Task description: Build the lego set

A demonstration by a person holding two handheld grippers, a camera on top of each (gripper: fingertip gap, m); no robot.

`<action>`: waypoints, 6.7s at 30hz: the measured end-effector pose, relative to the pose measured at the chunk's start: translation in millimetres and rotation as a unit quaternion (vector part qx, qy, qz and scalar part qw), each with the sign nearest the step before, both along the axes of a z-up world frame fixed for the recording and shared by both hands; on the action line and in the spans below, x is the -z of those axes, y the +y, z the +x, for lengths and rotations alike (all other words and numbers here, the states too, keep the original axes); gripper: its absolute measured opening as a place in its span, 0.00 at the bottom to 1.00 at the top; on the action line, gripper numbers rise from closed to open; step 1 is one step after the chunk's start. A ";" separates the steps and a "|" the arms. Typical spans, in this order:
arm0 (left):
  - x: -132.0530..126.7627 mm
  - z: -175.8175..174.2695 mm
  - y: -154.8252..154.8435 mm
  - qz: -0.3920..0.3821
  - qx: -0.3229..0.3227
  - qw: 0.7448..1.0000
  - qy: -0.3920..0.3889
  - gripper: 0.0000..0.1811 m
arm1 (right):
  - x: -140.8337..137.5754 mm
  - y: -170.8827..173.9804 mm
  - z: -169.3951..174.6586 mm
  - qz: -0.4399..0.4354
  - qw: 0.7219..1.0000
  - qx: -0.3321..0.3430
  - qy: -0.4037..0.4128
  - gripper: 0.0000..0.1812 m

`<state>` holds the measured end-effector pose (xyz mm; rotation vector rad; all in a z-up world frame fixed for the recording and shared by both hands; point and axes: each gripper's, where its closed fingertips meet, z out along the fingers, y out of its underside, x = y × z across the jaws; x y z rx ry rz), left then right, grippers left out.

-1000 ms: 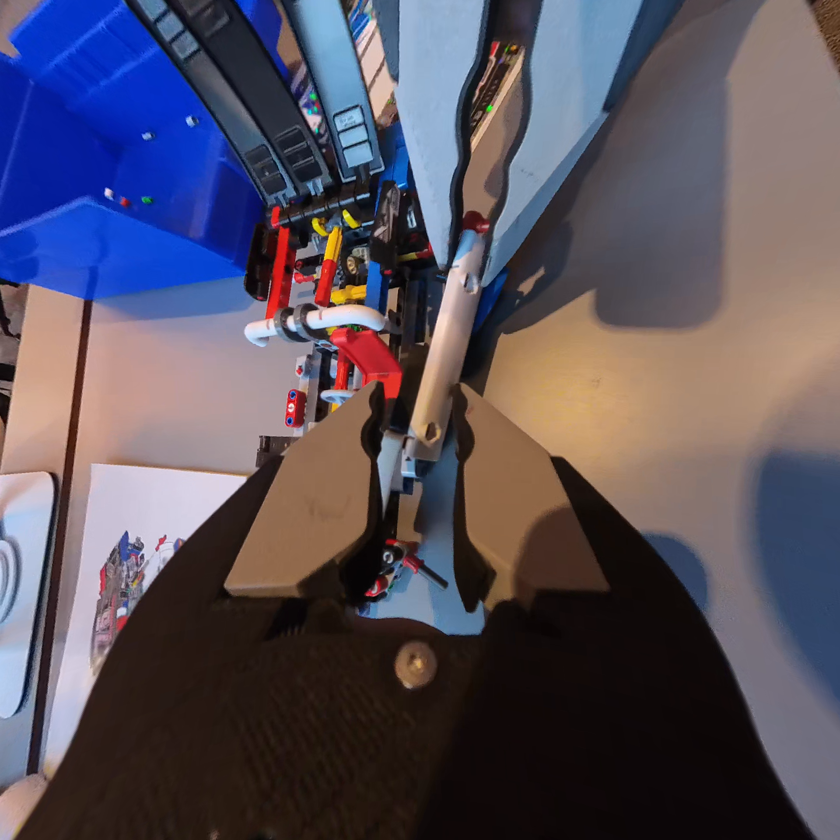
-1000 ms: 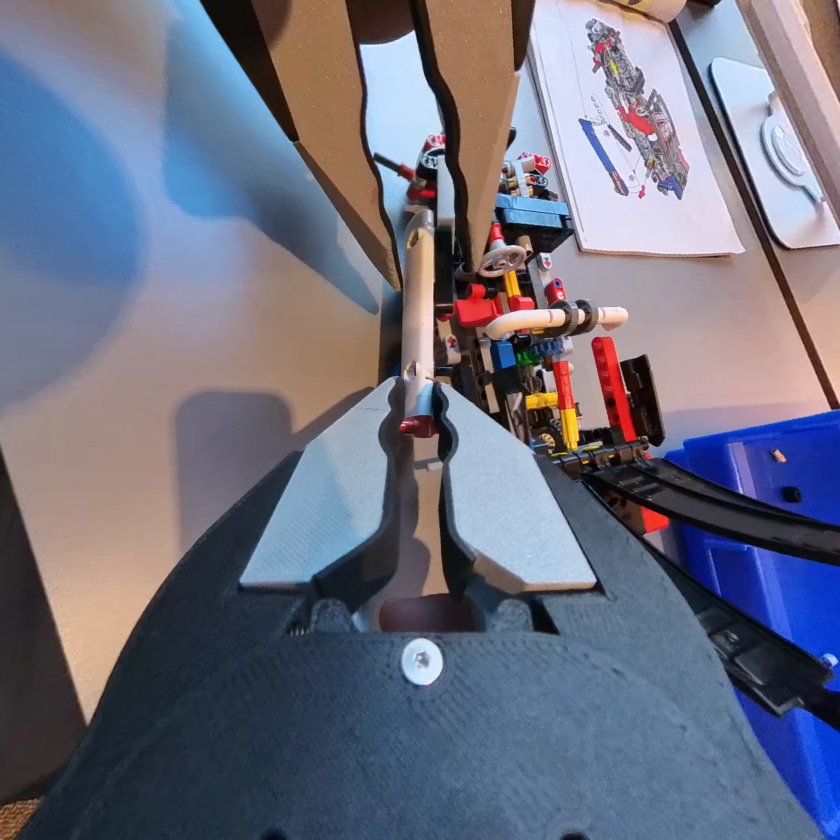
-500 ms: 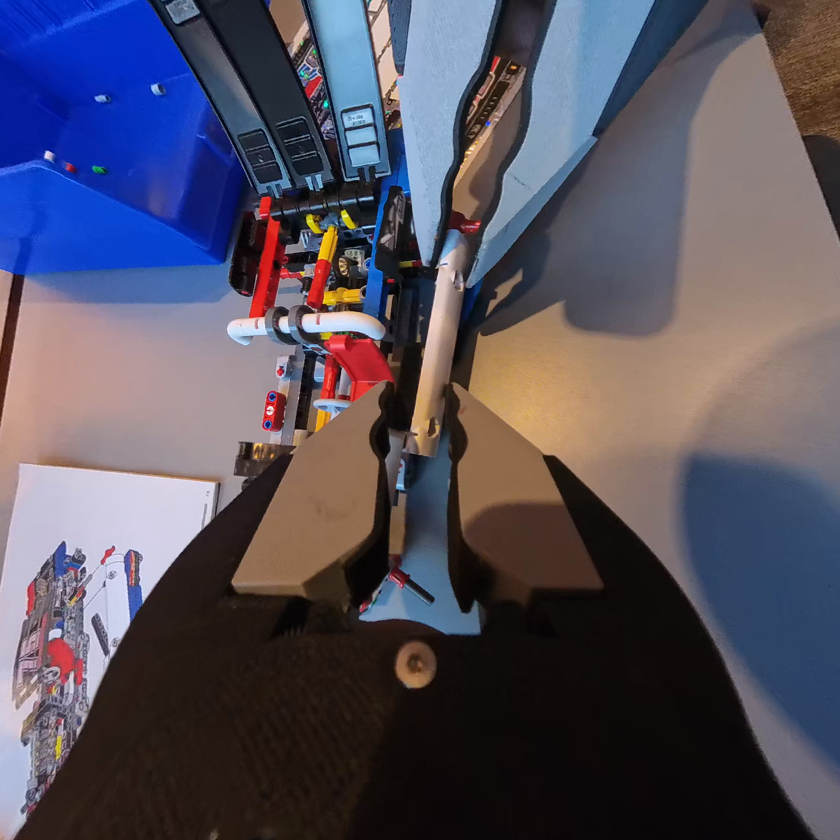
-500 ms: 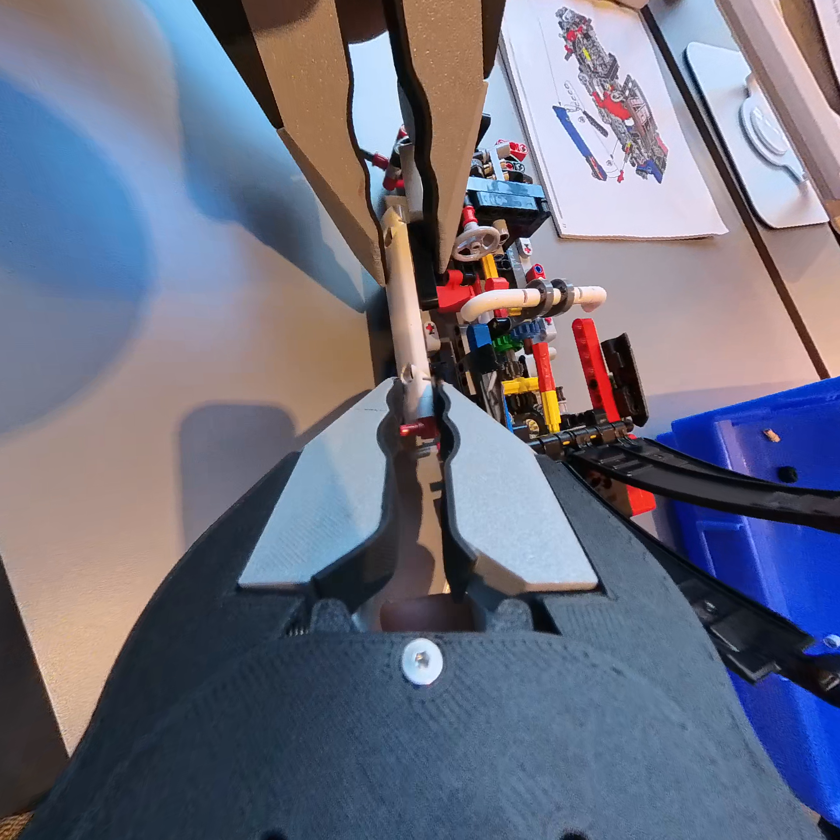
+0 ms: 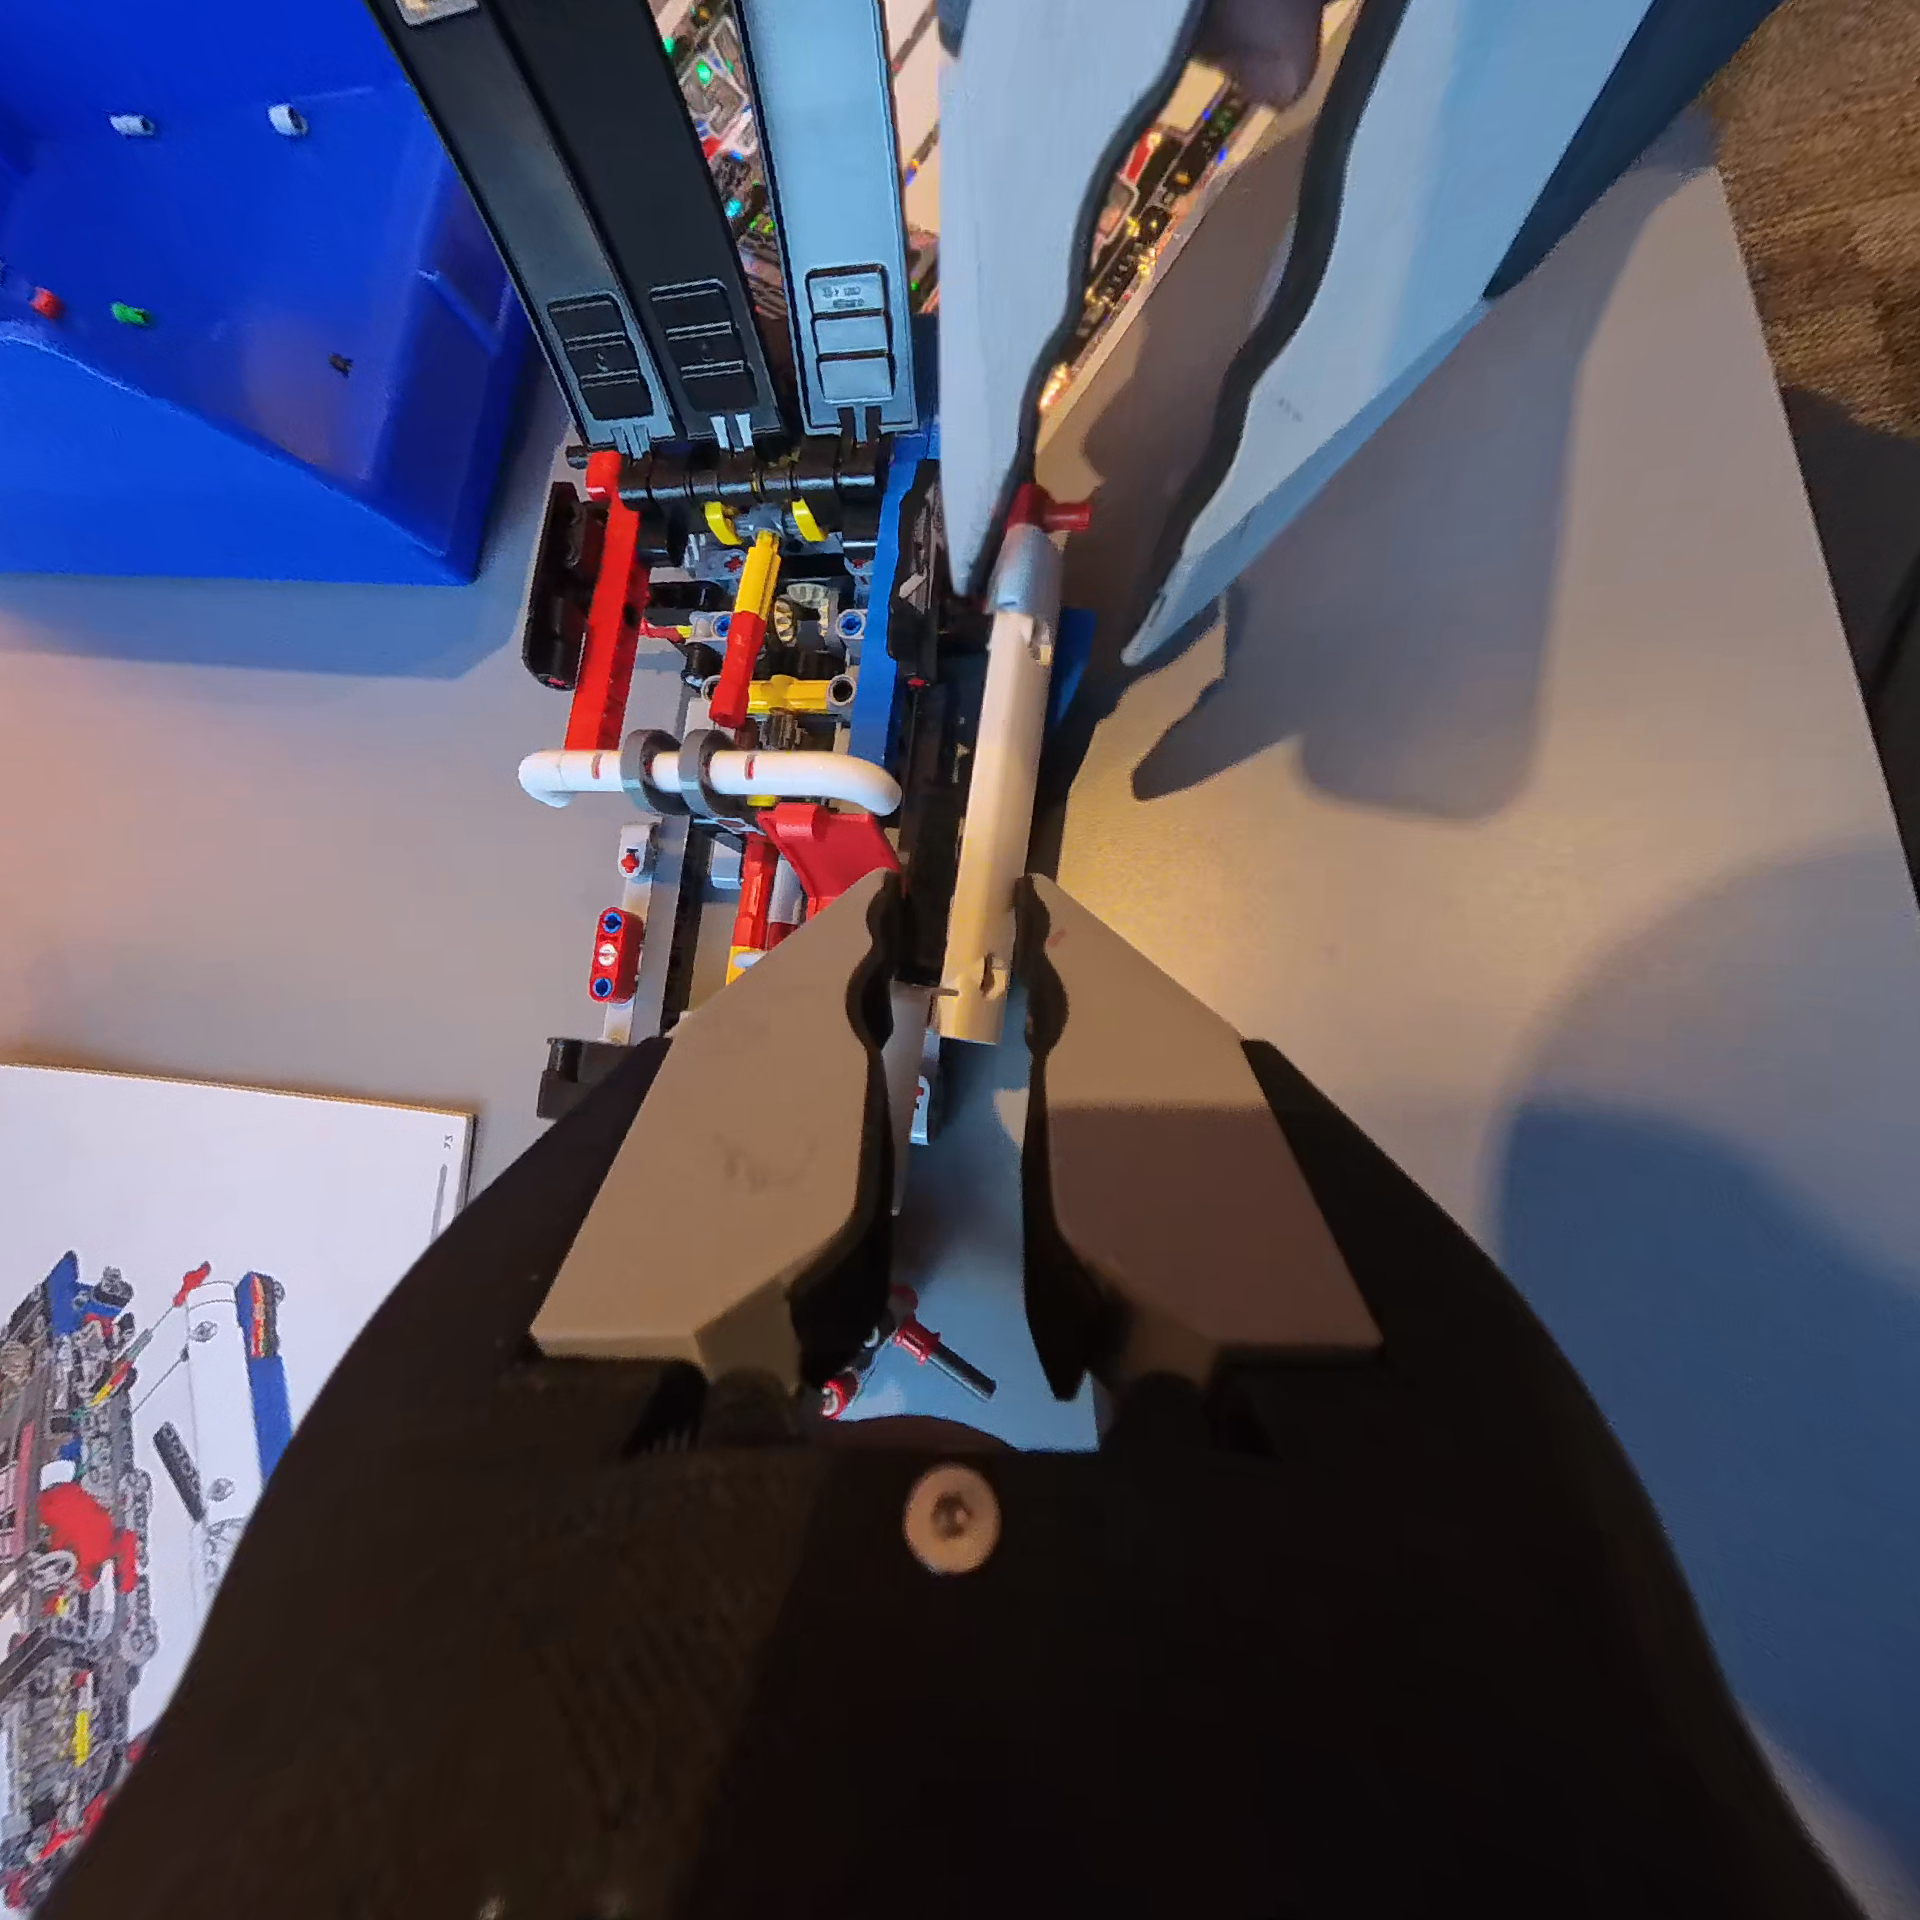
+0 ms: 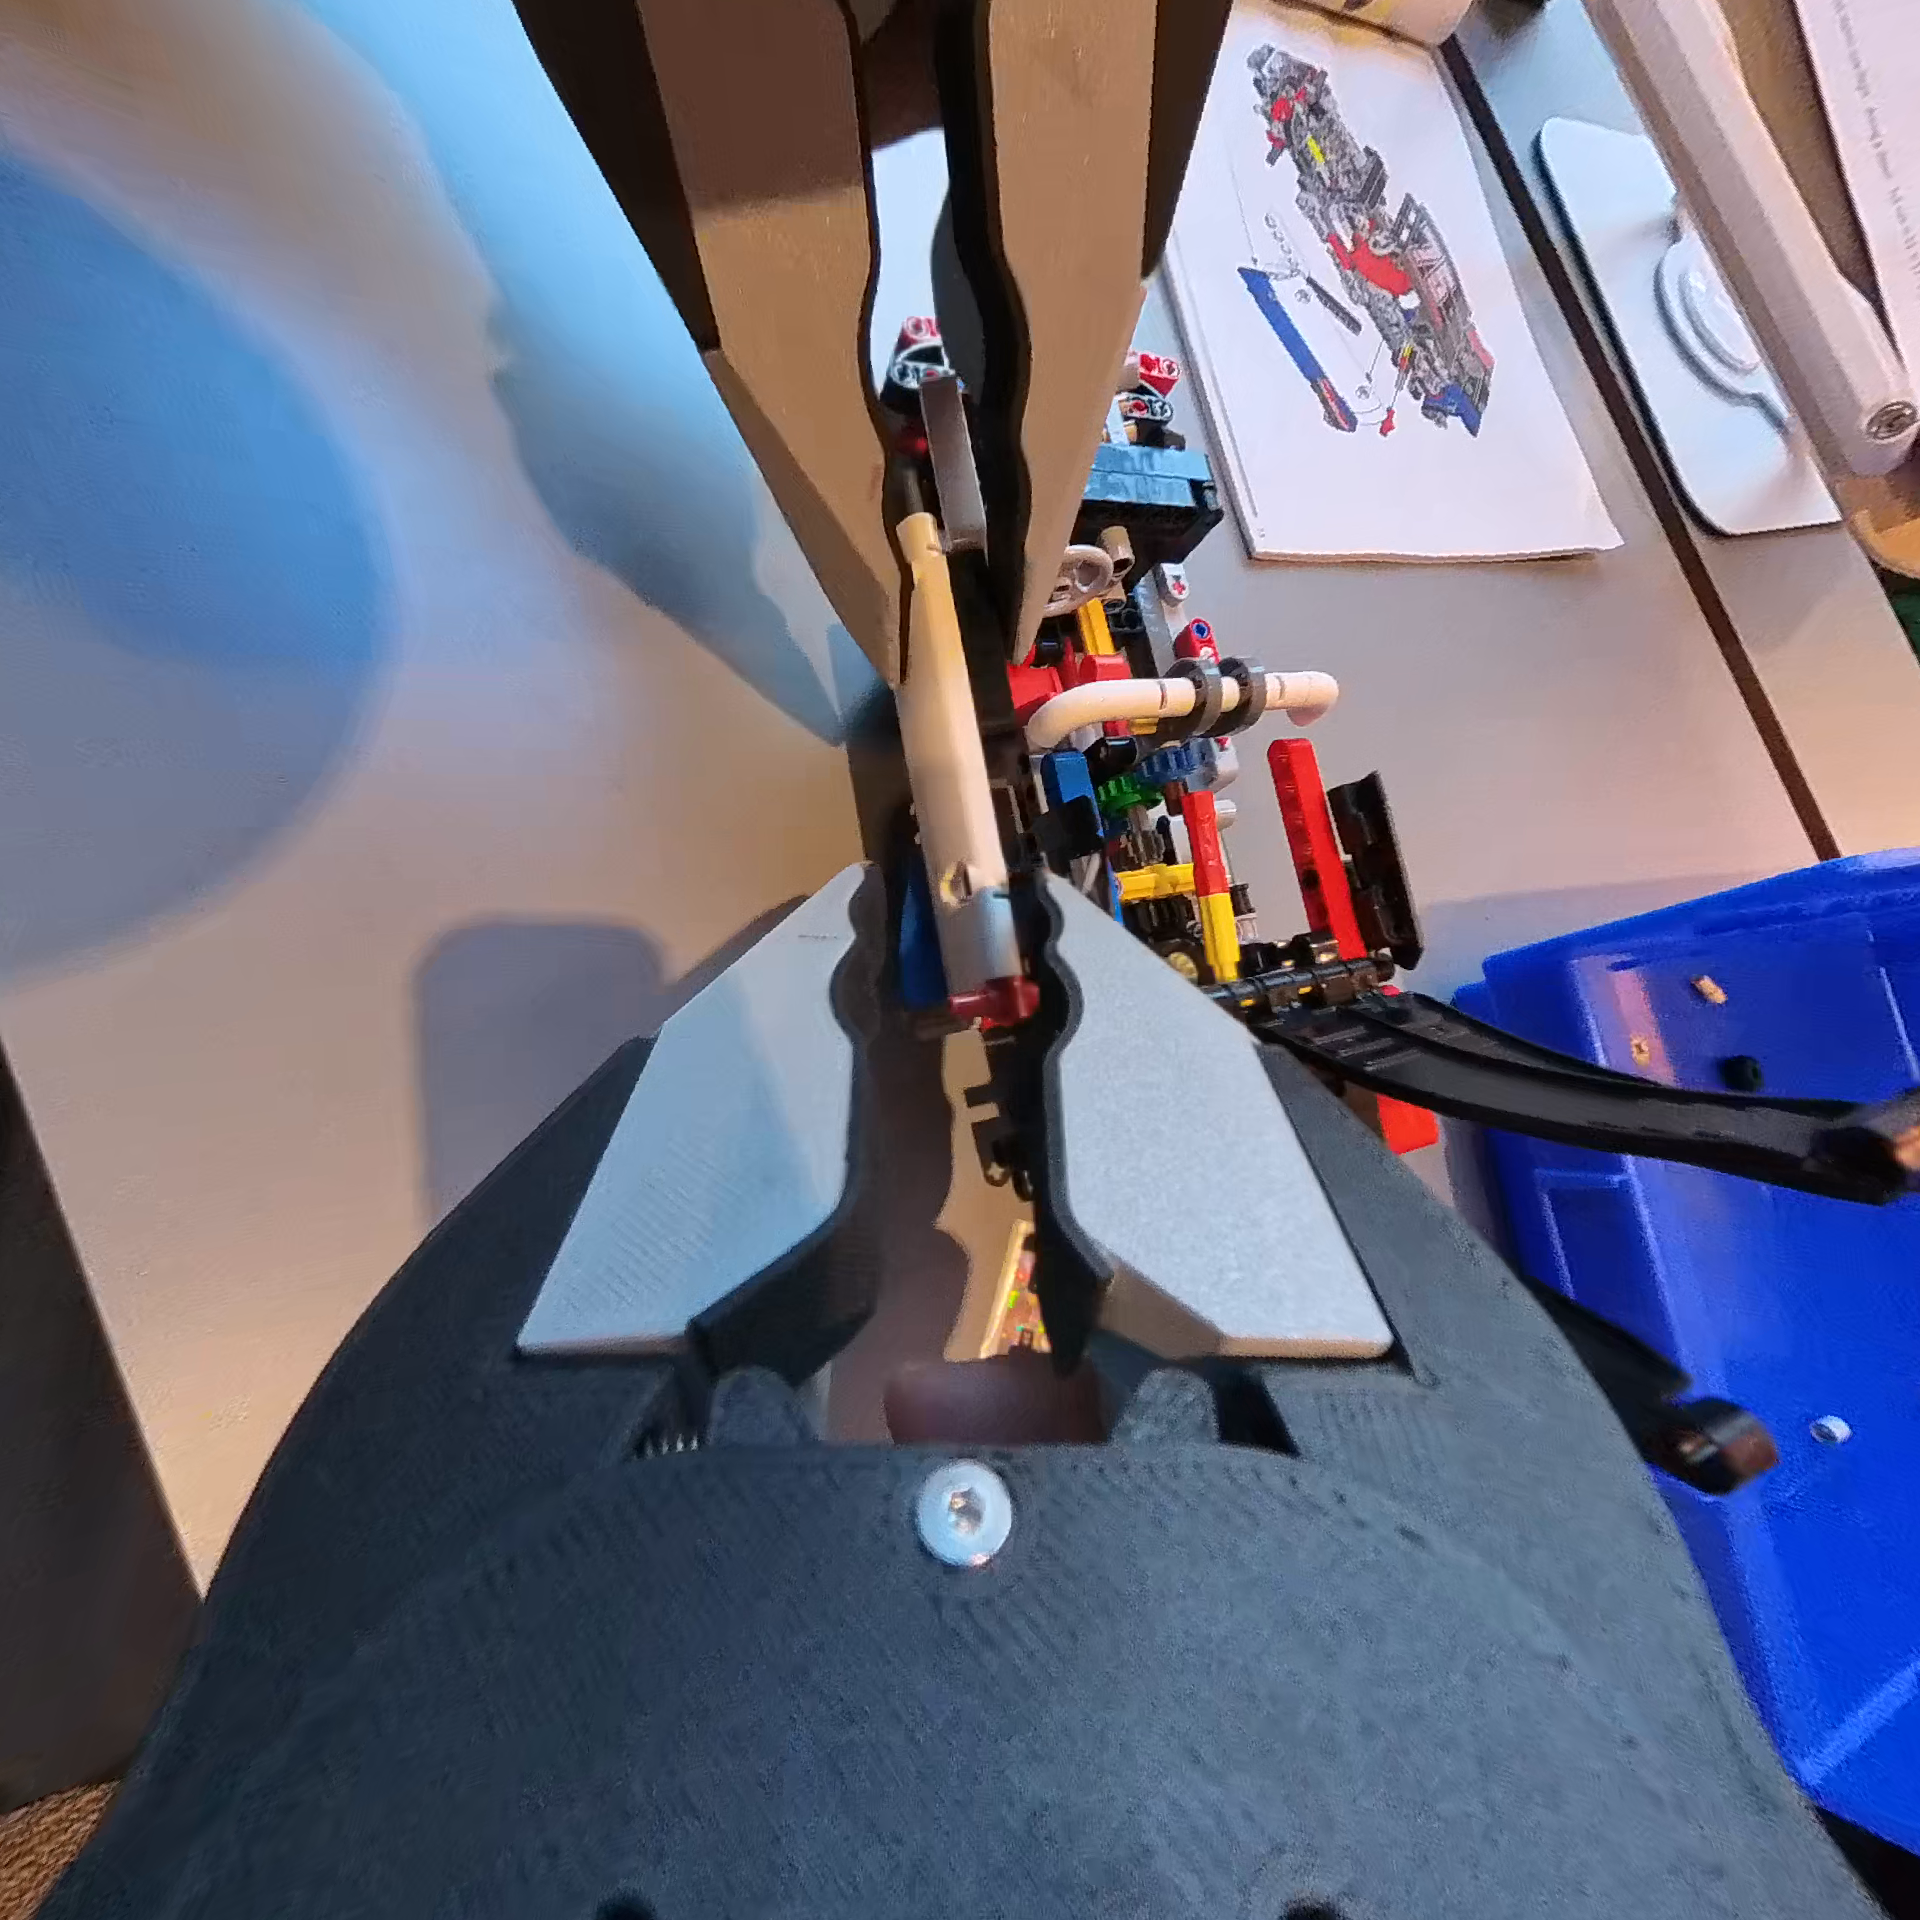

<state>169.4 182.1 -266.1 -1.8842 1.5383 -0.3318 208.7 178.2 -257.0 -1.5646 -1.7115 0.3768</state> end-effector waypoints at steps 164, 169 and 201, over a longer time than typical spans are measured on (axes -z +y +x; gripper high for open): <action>3.7 31.6 25.2 -0.003 0.071 0.997 0.016 0.23 | 16.7 34.2 -13.2 -0.012 0.999 -0.007 -0.046 0.18; 3.2 31.4 24.1 -0.008 0.074 0.997 0.011 0.23 | 16.6 34.5 -13.7 -0.011 0.999 -0.005 -0.043 0.18; 3.2 32.4 25.0 -0.033 0.078 0.996 -0.014 0.22 | 16.7 35.5 -14.4 0.002 0.999 -0.008 -0.031 0.18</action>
